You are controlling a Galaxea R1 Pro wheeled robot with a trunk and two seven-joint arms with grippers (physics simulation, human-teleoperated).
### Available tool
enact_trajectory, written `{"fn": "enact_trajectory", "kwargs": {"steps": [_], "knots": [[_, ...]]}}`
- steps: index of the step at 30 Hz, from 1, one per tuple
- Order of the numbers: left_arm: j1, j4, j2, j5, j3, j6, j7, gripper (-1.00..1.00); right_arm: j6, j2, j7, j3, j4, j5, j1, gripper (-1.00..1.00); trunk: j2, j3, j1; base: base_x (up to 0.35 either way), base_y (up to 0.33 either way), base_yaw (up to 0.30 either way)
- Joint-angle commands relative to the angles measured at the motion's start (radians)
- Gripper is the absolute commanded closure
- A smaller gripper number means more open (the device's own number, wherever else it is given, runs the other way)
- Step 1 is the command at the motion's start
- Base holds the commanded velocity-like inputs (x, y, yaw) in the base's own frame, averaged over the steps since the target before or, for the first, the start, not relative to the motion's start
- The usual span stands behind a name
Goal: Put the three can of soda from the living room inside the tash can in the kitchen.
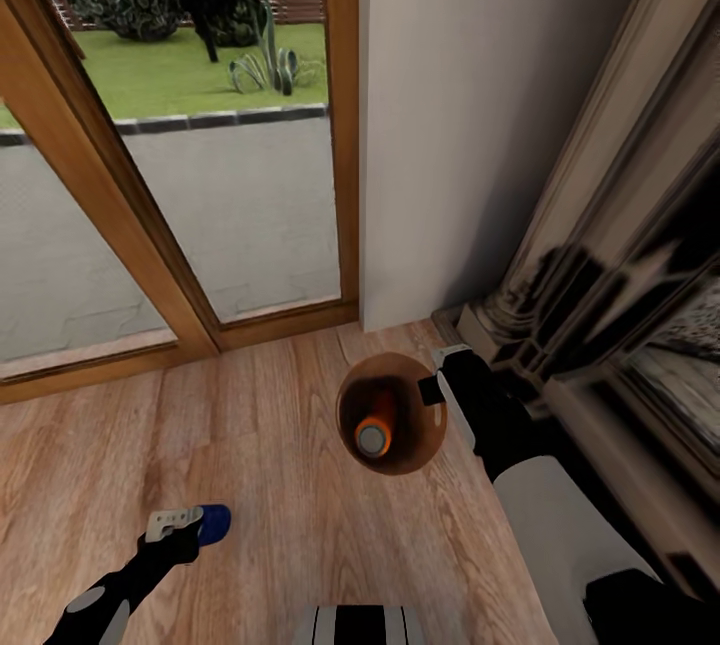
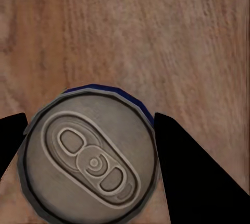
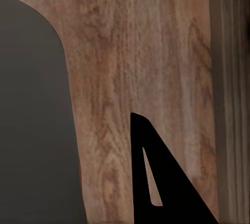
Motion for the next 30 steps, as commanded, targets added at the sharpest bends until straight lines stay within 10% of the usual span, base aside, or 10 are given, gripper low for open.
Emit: {"fn": "enact_trajectory", "kwargs": {"steps": [1, 16, 30], "knots": [[0.000, -0.003, 0.000, 0.000, 0.000, 0.000, -0.007, 1.00, 0.000, 0.000, 0.000, 0.000, 0.011, -0.016, 0.000, 1.00, 0.000, 0.004, 0.000, 0.000, 0.000, 0.000], [0.019, -0.188, 0.010, 0.004, 0.002, 0.053, -0.162, 1.00, -0.041, 0.003, 0.000, -0.001, 0.125, -0.019, 0.001, 1.00, 0.004, 0.062, -0.007, 0.000, 0.000, 0.000], [0.130, -0.471, 0.004, 0.008, 0.005, 0.197, -0.186, 1.00, -0.053, 0.009, -0.001, -0.001, 0.177, -0.018, 0.000, 1.00, 0.006, 0.101, -0.012, 0.000, 0.000, 0.000]]}}
